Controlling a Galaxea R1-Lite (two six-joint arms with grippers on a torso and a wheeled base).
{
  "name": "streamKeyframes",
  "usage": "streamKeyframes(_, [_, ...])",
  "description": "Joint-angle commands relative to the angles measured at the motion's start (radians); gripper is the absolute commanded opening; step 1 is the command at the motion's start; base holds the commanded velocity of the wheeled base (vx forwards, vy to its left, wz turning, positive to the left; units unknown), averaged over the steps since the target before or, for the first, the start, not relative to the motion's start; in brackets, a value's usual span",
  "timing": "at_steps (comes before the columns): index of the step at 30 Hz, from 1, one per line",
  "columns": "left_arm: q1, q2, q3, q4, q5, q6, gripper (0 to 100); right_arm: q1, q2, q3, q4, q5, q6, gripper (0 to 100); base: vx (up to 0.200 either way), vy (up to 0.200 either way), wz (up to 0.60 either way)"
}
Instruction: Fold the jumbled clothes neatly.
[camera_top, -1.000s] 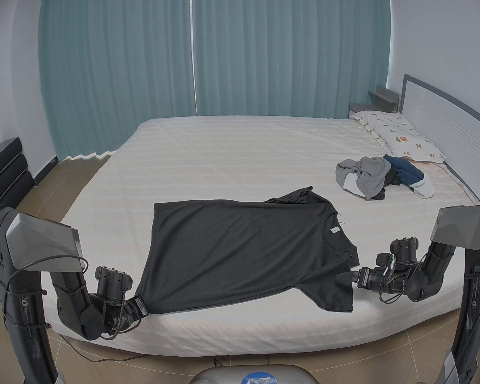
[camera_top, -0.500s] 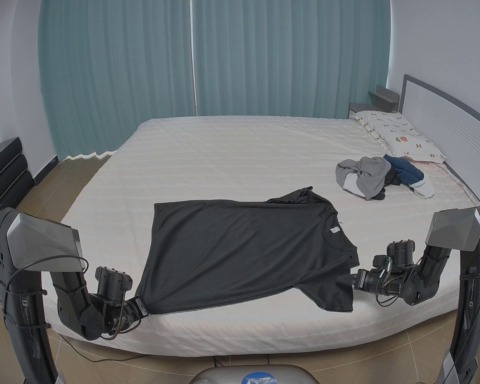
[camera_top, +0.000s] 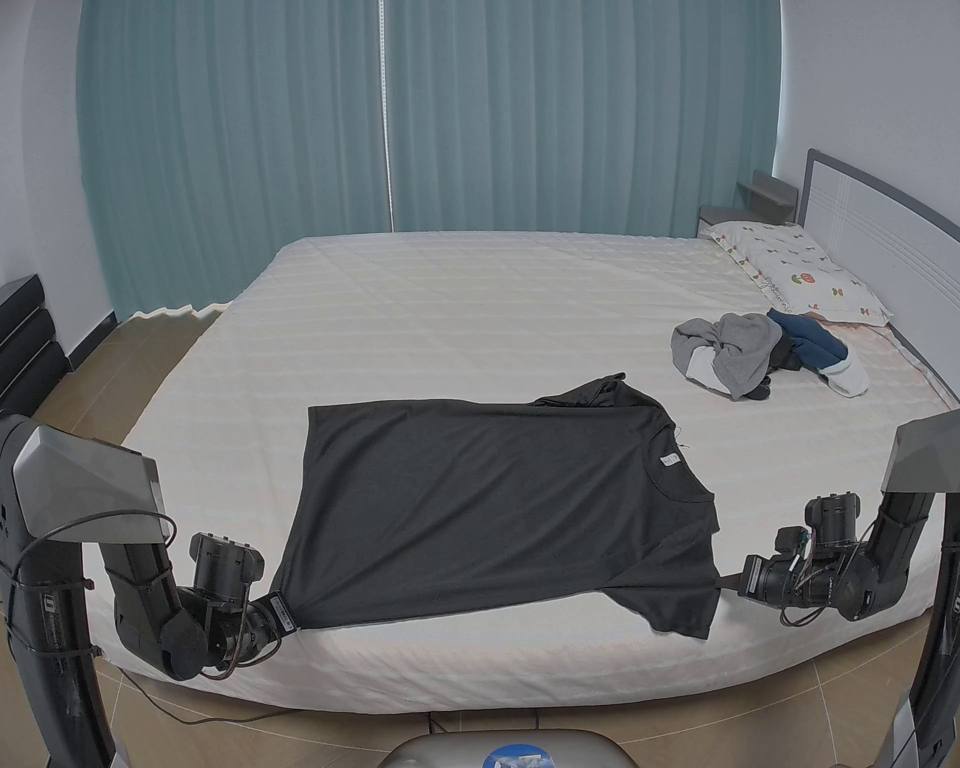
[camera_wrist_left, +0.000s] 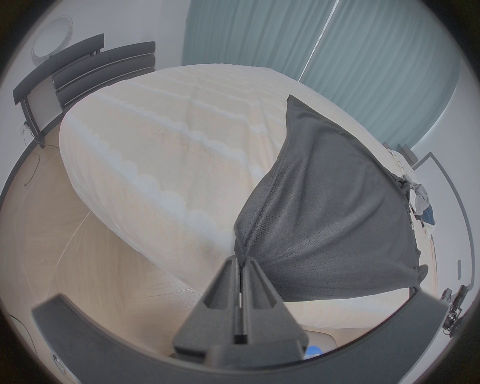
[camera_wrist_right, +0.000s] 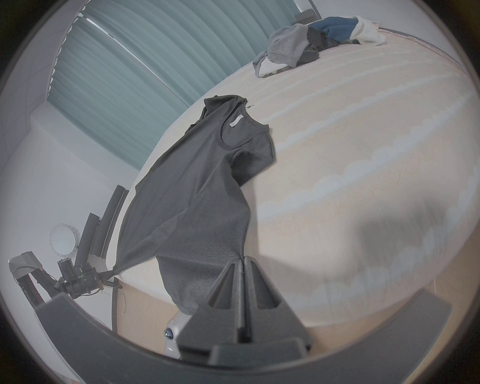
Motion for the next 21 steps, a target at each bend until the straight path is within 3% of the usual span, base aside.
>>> streamKeyframes(1, [0.005, 0.000, -0.001, 0.000, 0.000, 0.000, 0, -0.007, -0.037, 0.049, -0.001, 0.007, -0.004, 0, 0.000, 0.000, 0.00])
streamKeyframes(14, [0.028, -0.006, 0.037, -0.003, 0.003, 0.065, 0, -0.033, -0.098, 0.203, -0.001, 0.008, -0.058, 0, 0.000, 0.000, 0.00])
streamKeyframes(21, [0.022, 0.003, 0.098, -0.092, 0.005, 0.123, 0, -0.050, -0.120, 0.263, 0.007, 0.007, -0.070, 0, 0.000, 0.000, 0.00])
